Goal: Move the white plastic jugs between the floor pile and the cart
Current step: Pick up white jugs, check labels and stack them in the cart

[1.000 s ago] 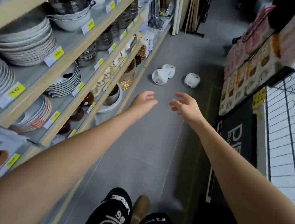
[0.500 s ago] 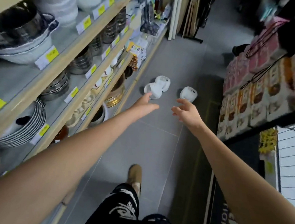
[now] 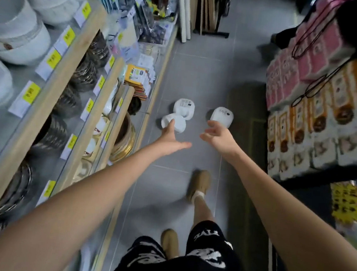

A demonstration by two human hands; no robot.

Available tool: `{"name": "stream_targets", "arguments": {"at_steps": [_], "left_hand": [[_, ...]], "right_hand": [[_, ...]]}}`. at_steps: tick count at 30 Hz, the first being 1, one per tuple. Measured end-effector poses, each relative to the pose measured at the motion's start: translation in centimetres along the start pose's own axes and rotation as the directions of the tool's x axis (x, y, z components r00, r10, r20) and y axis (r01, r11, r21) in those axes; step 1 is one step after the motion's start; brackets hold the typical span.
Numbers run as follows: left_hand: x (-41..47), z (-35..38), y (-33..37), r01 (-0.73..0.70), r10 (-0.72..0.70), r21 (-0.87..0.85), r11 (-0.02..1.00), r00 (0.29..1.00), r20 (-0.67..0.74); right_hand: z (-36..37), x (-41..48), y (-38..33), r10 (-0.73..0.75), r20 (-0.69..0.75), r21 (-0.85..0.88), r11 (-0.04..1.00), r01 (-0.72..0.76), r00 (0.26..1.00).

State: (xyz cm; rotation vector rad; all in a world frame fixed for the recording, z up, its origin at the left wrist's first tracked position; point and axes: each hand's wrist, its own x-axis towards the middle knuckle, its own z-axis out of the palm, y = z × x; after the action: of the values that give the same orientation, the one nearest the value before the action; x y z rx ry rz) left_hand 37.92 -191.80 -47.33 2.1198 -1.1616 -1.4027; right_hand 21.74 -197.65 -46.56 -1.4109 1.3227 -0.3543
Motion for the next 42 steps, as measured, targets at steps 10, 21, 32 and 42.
{"name": "stream_targets", "arguments": {"at_steps": [10, 21, 32, 42], "left_hand": [[14.7, -4.0, 5.1, 0.141, -0.14, 0.059, 0.988, 0.99, -0.022], [28.8, -5.0, 3.2, 0.264, -0.263, 0.026, 0.964, 0.964, -0.026], [45.7, -2.2, -7.2, 0.284, -0.285, -0.028, 0.958, 0.958, -0.03], [61.3, 3.8, -22.4, 0.251, -0.249, 0.084, 0.964, 0.968, -0.037]], "right_hand": [[-3.6, 17.7, -1.8, 0.12, 0.148, 0.036, 0.991, -0.127, 0.982], [-2.4, 32.7, 1.1, 0.283, 0.261, 0.009, 0.955, -0.296, 0.923], [4.7, 44.9, 11.5, 0.413, 0.198, 0.073, 0.898, -0.433, 0.889], [13.9, 58.3, 27.1, 0.438, 0.16, 0.074, 0.888, -0.453, 0.885]]}}
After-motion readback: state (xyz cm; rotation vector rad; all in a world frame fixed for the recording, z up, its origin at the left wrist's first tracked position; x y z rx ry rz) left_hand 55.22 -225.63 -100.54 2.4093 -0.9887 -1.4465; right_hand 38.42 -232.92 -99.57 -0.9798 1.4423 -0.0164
